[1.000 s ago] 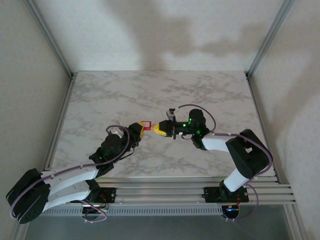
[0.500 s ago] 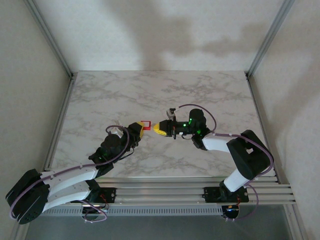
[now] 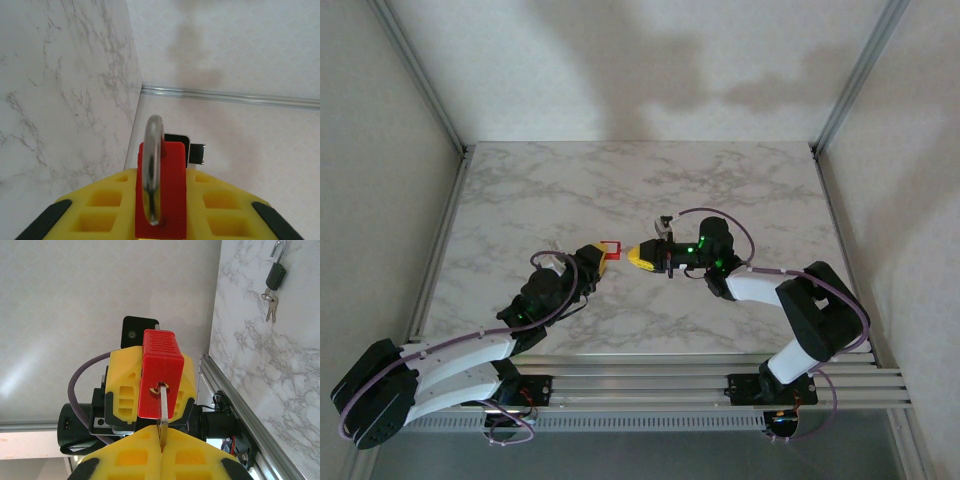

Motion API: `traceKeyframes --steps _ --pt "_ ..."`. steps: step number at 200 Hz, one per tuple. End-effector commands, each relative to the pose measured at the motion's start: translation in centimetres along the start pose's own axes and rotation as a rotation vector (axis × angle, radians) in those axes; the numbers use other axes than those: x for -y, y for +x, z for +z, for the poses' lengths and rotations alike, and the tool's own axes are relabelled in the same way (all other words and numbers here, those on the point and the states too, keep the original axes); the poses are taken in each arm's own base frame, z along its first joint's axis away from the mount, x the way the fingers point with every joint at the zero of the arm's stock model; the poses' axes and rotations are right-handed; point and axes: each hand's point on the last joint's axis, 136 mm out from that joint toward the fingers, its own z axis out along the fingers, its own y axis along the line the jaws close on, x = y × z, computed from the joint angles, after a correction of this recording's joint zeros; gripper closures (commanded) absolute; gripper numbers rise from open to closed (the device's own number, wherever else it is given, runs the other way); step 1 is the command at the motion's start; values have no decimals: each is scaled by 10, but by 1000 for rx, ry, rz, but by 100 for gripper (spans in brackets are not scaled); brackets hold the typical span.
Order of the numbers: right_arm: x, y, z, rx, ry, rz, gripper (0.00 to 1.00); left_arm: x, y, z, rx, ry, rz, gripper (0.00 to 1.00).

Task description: Lock with the key

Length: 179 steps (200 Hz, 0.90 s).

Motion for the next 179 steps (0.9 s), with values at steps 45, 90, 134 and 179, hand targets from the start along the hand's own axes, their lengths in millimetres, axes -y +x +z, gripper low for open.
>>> traceKeyframes --steps 45,90,134,179 --pt "2 -18 -16 93 14 -21 100 1 -36 -7 174 15 9 100" --pt "3 -17 -17 92 17 -21 100 2 -37 -7 180 16 13 100" --pt "2 -17 -17 92 18 -27 100 2 -38 -9 185 15 12 100" --pt "2 -17 -18 94 19 -27 100 2 -39 -10 190 15 15 100"
